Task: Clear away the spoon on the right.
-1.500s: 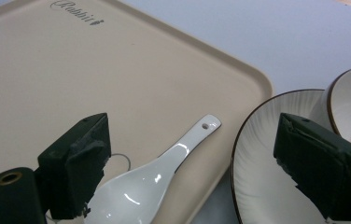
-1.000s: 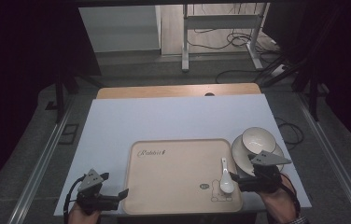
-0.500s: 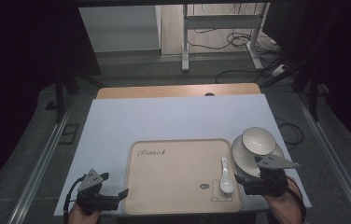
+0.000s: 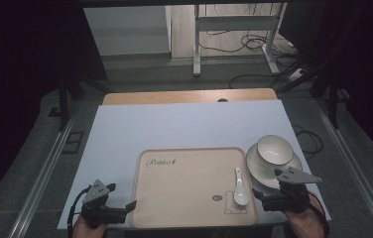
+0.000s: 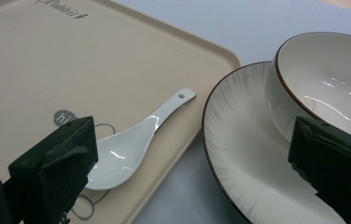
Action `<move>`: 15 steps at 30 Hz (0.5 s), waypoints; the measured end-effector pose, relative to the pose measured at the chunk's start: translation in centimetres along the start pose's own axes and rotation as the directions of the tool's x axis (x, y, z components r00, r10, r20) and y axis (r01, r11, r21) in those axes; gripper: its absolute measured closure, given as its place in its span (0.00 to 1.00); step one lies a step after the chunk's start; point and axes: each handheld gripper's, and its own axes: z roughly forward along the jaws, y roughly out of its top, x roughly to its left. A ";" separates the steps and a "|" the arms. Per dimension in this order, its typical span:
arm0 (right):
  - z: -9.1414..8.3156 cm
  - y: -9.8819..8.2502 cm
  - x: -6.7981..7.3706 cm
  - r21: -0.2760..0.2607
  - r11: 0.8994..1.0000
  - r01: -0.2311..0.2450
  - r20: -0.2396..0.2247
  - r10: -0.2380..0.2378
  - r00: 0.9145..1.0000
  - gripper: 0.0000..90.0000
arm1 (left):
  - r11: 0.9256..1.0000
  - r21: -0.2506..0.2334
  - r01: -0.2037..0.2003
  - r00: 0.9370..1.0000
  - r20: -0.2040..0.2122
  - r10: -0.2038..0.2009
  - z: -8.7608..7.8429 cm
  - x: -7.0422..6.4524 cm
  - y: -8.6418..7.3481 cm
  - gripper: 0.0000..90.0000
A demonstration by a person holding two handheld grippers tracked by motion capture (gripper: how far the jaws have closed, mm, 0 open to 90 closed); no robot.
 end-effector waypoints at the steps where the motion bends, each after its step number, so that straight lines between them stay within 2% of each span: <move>1: 0.0 -0.1 0.0 -0.001 1.000 -0.002 0.002 0.002 1.000 0.01 | 1.000 0.000 0.000 1.000 0.000 0.000 0.0 0.0 0.0 0.01; 15: -0.6 -0.9 -0.1 0.002 1.000 -0.015 0.014 0.014 1.000 0.00 | 1.000 0.000 0.001 1.000 0.000 -0.001 0.0 0.0 0.0 0.01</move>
